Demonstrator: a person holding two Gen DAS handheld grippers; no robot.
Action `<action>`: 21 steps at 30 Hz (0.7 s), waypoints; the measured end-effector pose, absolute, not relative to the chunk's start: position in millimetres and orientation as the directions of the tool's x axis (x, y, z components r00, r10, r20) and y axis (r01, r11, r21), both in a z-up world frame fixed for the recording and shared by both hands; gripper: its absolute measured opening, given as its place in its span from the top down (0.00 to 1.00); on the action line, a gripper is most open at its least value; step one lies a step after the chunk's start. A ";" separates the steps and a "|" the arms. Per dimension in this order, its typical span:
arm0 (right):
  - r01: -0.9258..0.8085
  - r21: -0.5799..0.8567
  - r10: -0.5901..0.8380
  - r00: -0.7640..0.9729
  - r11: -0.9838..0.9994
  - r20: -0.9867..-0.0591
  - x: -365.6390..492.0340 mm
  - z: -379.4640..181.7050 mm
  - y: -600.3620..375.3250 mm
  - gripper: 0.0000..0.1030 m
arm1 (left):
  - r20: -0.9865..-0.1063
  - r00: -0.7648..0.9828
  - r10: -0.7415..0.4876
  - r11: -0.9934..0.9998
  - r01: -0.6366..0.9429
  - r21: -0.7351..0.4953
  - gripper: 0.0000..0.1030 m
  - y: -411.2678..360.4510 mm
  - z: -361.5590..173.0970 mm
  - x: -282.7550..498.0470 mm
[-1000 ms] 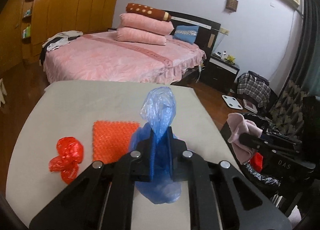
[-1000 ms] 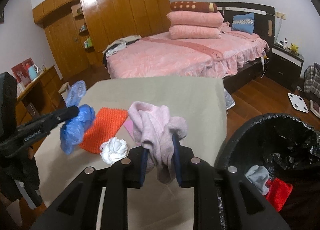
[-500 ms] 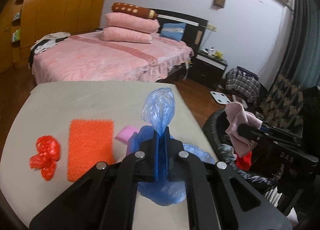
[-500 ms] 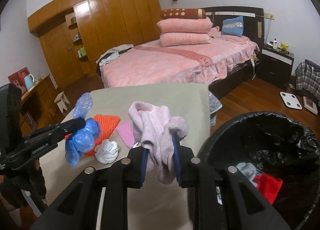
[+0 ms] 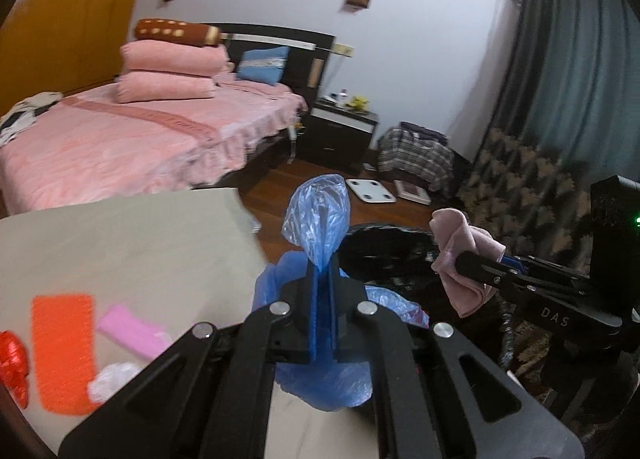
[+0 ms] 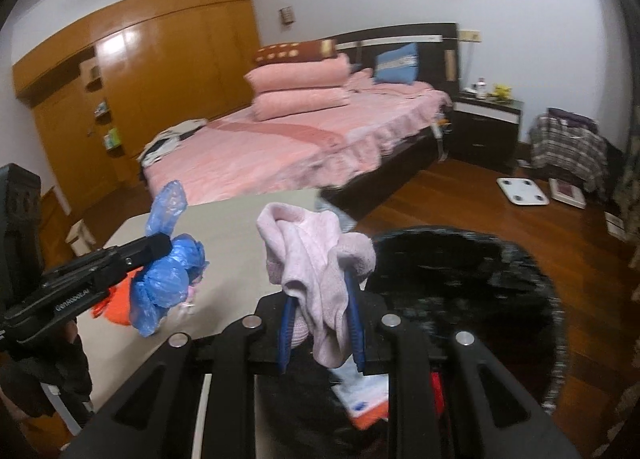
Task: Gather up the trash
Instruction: 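Move both grippers over the bin and release the blue bag and pink sock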
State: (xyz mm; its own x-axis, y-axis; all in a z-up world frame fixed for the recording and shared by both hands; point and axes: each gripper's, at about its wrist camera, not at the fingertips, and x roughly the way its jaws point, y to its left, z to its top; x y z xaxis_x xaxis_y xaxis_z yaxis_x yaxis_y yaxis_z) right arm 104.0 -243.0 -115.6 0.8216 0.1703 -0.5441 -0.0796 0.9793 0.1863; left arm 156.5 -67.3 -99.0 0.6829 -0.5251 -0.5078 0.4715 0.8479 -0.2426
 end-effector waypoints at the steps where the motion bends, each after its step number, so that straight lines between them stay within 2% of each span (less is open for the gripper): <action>1: -0.058 0.182 0.150 0.824 0.982 -0.546 102.3 -115.9 -253.4 0.78 | -0.507 0.673 -0.539 0.839 0.485 -0.247 0.97 -76.5 -100.0 158.3; 13: 0.103 0.149 0.003 0.812 0.983 -0.584 96.2 -133.7 -331.2 0.78 | -0.518 0.539 -0.664 0.731 0.614 -0.298 0.95 -169.1 -111.9 179.2; 14: 0.109 0.147 -0.001 0.808 0.983 -0.589 96.5 -136.0 -333.8 0.70 | -0.522 0.530 -0.668 0.726 0.618 -0.302 0.91 -173.1 -114.0 179.4; 15: 0.117 0.144 -0.009 0.804 0.983 -0.594 96.5 -138.3 -336.6 0.66 | -0.525 0.522 -0.672 0.722 0.620 -0.308 0.77 -176.3 -115.8 180.3; 17: 0.134 0.143 -0.022 0.800 0.981 -0.599 93.9 -143.1 -342.4 0.62 | -0.522 0.517 -0.679 0.718 0.618 -0.321 0.55 -177.7 -118.2 181.2; 18: 0.141 0.142 -0.027 0.798 0.980 -0.602 93.9 -145.3 -344.6 0.55 | -0.522 0.519 -0.677 0.719 0.615 -0.322 0.52 -176.8 -119.5 181.1; 20: 0.147 0.141 -0.033 0.798 0.979 -0.602 91.4 -146.5 -345.9 0.48 | -0.535 0.521 -0.665 0.730 0.606 -0.317 0.50 -171.7 -122.7 180.6; 21: 0.147 0.142 -0.033 0.799 0.979 -0.601 91.2 -146.6 -346.5 0.42 | -0.536 0.526 -0.660 0.736 0.599 -0.317 0.45 -168.2 -123.0 181.0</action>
State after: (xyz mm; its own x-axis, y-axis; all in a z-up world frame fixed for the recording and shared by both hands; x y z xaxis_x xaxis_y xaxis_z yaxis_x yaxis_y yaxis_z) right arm 91.2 -346.5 -146.6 0.7985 -0.0326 -0.6011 0.1472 0.9788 0.1425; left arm 181.0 -168.2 -123.0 0.5262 -0.6597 -0.5365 0.5986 0.7355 -0.3173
